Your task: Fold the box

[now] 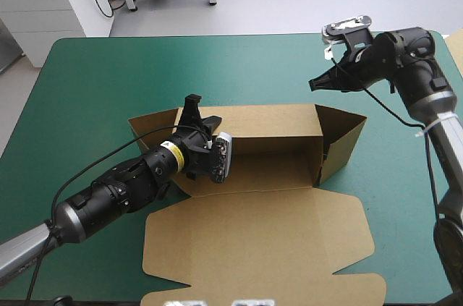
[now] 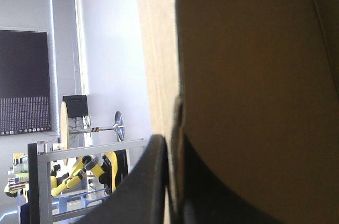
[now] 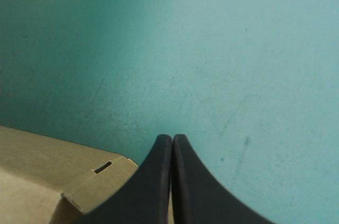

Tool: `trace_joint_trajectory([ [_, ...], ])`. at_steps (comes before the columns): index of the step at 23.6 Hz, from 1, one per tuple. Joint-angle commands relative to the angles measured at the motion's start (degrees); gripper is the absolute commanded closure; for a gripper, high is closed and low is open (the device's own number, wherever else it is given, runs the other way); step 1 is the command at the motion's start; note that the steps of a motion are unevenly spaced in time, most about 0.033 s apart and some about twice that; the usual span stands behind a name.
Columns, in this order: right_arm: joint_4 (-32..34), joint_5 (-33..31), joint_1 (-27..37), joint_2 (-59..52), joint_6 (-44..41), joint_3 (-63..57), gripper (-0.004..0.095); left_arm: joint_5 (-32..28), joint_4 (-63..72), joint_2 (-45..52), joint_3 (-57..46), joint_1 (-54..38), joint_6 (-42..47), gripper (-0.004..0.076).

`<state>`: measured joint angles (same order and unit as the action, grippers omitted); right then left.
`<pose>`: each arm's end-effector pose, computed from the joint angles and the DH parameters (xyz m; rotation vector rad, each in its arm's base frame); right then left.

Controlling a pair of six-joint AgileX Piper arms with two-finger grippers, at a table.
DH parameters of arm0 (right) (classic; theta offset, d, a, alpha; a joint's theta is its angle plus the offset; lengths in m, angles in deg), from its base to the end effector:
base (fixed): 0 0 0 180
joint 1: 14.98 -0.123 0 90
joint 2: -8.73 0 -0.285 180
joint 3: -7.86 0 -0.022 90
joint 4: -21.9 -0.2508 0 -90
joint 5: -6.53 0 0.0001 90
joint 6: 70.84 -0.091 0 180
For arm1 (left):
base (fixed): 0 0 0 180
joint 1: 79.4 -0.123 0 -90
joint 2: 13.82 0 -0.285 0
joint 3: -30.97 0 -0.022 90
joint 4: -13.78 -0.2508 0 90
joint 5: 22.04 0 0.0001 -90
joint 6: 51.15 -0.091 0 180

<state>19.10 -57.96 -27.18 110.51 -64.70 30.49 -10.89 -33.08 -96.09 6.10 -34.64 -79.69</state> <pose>0.3454 0.0788 0.3976 -0.3916 2.4777 0.1075 0.2147 -0.1947 0.3147 1.7079 1.1001 0.4758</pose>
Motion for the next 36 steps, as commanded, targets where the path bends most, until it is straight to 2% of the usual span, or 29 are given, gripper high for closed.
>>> trace_joint_trajectory([
  [1,-0.93,-0.19,0.39,0.51,0.78,2.06,0.0929,1.49,1.38,0.61,0.51,0.49,1.09,0.0731],
  [5,-1.60,-3.03,0.39,3.33,0.78,2.06,0.0929,1.49,1.38,0.51,0.51,0.49,1.09,0.0731],
  [10,-7.88,-6.85,2.84,4.17,1.99,2.06,0.0929,1.83,1.49,0.51,0.51,0.49,1.42,0.0731],
  [15,-10.73,-6.85,3.25,0.94,4.93,-4.59,0.0929,1.92,1.49,0.40,0.51,0.49,1.55,0.0731],
  [22,-13.05,-2.83,3.25,-6.58,9.16,-13.11,0.0929,1.73,1.37,-1.14,0.51,0.49,1.55,0.0731],
  [26,-12.71,-4.32,3.25,-7.16,9.96,-15.14,0.0929,1.86,1.15,-1.14,0.51,0.49,1.55,0.0731],
  [31,-16.07,-6.87,3.25,-7.65,12.33,-15.25,0.0929,1.86,1.15,-1.14,0.51,0.49,3.44,0.0731],
  [36,-15.31,-6.87,3.25,-10.88,13.38,-19.13,0.0929,1.86,0.53,-1.14,0.51,0.49,3.54,0.0731],
])
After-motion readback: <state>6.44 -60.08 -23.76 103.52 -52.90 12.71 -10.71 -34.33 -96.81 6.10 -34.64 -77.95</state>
